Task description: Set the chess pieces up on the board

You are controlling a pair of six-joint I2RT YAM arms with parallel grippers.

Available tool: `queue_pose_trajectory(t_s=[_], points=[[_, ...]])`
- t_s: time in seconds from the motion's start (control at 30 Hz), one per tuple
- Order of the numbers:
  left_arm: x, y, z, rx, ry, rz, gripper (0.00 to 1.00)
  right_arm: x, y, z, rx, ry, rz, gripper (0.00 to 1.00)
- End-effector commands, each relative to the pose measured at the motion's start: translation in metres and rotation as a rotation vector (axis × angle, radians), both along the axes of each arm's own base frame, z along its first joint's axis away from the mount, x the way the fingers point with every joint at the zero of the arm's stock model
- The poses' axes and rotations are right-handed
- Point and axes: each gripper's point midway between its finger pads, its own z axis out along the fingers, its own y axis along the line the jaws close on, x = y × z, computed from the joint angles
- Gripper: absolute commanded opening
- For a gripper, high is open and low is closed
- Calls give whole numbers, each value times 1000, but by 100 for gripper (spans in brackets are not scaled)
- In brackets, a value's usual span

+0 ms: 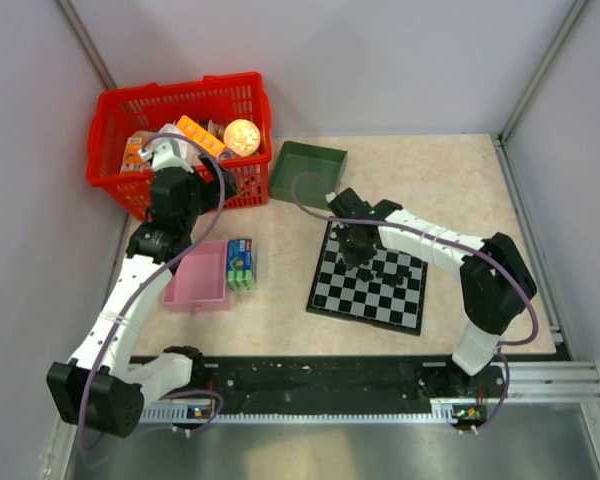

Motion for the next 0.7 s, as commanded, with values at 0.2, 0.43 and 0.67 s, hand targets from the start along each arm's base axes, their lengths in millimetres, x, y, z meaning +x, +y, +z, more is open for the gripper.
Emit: queue_pose_trajectory(t_s=[0.2,0.43,0.67], points=[[7,-2,11,-22,-52,-4,98,-31,32,7,41,12,69,6],[5,-3,13,-26,-54,-11,98,-23,19,-10,-38,-15,22,8],[3,0,13,-22,-56,-1,98,-28,22,-18,-22,17,33,11]])
